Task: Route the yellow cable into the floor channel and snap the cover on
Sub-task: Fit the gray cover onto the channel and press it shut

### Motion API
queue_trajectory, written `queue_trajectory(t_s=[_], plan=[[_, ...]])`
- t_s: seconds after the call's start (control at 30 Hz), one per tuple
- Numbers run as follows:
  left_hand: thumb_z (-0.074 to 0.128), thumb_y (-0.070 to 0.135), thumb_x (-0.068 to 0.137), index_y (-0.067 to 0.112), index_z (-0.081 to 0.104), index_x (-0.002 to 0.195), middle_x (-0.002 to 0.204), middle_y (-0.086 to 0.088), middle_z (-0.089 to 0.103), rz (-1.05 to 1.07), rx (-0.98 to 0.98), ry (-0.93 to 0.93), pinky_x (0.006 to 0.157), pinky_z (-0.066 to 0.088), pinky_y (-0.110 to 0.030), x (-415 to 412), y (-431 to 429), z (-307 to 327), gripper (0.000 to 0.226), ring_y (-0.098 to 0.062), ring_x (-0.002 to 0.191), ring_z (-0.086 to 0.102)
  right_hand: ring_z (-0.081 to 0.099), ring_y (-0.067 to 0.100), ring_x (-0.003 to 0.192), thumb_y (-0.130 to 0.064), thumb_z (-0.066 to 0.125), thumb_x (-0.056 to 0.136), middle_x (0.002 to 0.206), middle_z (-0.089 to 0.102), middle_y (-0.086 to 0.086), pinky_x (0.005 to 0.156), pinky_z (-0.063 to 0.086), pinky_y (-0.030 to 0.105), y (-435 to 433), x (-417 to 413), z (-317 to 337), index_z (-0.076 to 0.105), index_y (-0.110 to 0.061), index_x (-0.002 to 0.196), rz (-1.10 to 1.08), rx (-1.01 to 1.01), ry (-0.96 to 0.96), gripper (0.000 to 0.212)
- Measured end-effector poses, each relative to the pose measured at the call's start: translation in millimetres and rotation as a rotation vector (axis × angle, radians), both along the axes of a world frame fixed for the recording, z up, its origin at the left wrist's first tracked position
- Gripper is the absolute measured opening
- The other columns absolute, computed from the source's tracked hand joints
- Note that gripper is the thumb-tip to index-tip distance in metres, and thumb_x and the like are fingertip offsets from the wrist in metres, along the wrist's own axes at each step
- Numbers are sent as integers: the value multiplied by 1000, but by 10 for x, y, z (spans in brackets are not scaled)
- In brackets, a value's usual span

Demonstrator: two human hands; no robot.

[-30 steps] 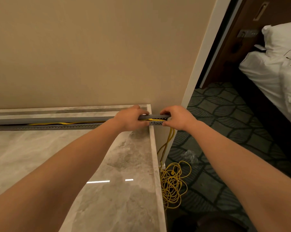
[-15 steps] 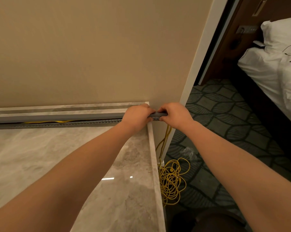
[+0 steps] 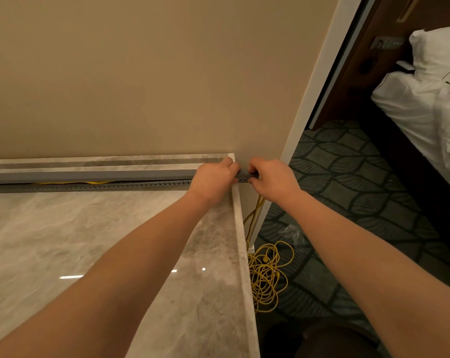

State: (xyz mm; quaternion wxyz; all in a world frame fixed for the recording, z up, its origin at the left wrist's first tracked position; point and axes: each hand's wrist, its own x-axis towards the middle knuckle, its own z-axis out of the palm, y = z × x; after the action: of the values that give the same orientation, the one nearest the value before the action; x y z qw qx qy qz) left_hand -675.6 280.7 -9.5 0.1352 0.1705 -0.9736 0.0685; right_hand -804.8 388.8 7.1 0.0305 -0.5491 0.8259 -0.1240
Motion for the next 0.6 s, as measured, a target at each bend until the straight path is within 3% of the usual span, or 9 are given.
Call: queue_trajectory(t_s=[0.1, 0.23, 0.5, 0.6], plan=[[89, 18, 64, 9, 64, 76, 64, -6, 60, 2, -34, 83, 37, 27, -19, 12, 31, -26, 29, -26, 34, 52, 66, 30, 80, -20, 62, 87, 88, 70, 8, 64, 55, 40, 15, 24, -32, 62, -15, 98, 21, -22, 57, 12], [86, 13, 65, 9, 63, 76, 65, -7, 60, 15, -52, 162, 39, 25, -21, 31, 79, -93, 25, -26, 39, 53, 66, 31, 76, -20, 56, 91, 86, 69, 11, 60, 50, 36, 49, 56, -67, 61, -11, 99, 57, -34, 141, 13], [86, 19, 68, 12, 68, 75, 65, -3, 67, 33, 14, 285, 39, 38, -24, 28, 23, -234, 20, -25, 51, 63, 64, 28, 84, -30, 69, 82, 89, 64, 6, 60, 42, 31, -184, 8, 101, 56, -17, 89, 18, 139, 51, 20], [84, 18, 70, 11, 69, 77, 66, -4, 69, 18, 55, 334, 41, 42, -26, 26, -3, -277, 18, -26, 55, 65, 63, 29, 95, -24, 72, 80, 103, 64, 9, 67, 46, 34, -336, 41, 106, 53, -15, 112, 67, 293, 90, 38]])
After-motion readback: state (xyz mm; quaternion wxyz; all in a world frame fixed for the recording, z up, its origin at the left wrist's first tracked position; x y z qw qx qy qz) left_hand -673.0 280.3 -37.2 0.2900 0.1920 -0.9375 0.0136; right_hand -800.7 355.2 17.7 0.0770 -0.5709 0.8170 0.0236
